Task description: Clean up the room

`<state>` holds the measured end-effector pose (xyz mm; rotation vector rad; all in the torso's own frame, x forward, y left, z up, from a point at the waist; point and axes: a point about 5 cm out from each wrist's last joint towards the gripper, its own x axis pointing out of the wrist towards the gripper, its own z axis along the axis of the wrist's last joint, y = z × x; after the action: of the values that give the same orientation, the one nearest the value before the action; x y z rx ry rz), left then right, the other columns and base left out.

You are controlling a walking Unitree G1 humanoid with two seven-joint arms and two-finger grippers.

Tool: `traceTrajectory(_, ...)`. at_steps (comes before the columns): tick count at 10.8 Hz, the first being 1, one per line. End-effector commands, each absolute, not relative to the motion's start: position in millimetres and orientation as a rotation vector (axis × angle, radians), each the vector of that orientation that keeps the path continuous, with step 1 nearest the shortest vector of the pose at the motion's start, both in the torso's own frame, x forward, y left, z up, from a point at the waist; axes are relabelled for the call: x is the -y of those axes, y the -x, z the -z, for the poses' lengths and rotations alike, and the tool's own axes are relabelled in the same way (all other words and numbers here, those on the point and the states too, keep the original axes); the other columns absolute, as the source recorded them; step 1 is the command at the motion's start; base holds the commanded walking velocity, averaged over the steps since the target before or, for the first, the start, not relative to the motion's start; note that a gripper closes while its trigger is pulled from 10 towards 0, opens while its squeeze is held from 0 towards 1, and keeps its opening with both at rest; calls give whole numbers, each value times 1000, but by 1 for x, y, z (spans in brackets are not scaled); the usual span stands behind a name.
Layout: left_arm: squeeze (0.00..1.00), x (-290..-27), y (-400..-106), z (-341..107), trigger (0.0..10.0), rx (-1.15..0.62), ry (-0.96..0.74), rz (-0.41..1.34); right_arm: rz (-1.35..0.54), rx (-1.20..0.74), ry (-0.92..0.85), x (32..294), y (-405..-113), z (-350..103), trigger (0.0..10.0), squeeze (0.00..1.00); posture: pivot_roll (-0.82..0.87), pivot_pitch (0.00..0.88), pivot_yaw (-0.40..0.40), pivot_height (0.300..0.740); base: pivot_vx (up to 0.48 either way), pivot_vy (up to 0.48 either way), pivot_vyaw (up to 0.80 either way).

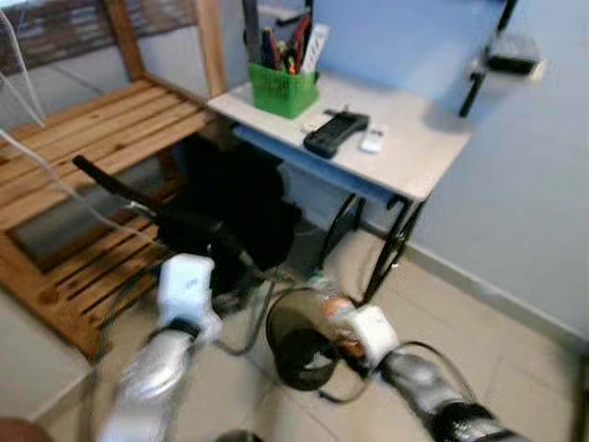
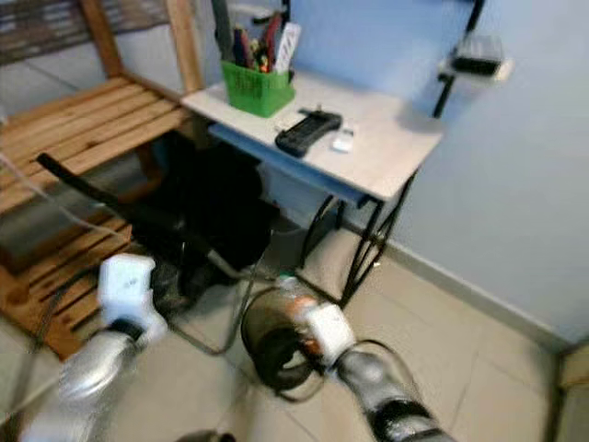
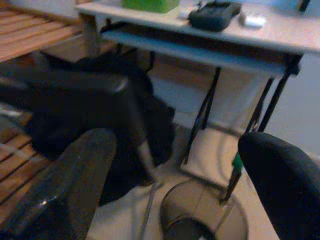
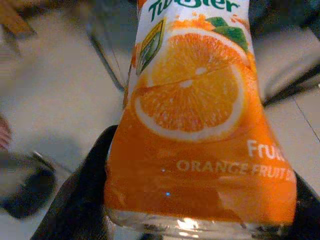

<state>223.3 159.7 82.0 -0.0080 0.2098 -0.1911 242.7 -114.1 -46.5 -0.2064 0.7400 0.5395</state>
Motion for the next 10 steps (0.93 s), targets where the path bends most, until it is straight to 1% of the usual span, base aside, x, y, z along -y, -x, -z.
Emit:
traceTrajectory(1, 0, -158, -222, -89, 10000, -193, 4, 191, -550, -724, 223, 110, -247, 44, 10000, 0, 56, 0, 17, 740, 0, 0, 0)
traceTrajectory(2, 0, -159, -218, -90, 10000, -196, 7, 189, -531, -721, 200, 108, -248, 42, 10000, 0, 76, 8, 14, 740, 0, 0, 0)
traceTrajectory(3, 0, -156, -211, -94, 10000, -185, -5, 233, -466, -693, 164, 108, -254, 39, 10000, 0, 110, 36, 15, 740, 0, 0, 0)
traceTrajectory(4, 0, -154, -209, -97, 10000, -174, -16, 252, -421, -647, 157, 110, -260, 34, 10000, 0, 120, 44, 19, 740, 0, 0, 0)
traceTrajectory(6, 0, -150, -206, -98, 10000, -177, -7, 258, -327, -495, 78, 109, -288, 8, 10000, 0, 119, 34, 16, 740, 0, 0, 0)
traceTrajectory(8, 0, -144, -207, -101, 10000, -160, 0, 268, -258, -396, 23, 107, -312, -17, 10000, 0, 127, 32, 1, 740, 0, 0, 0)
traceTrajectory(10, 0, -140, -197, -104, 10000, -163, -4, 286, -256, -366, 9, 96, -325, -32, 10000, 0, 173, 78, 0, 740, 0, 0, 0)
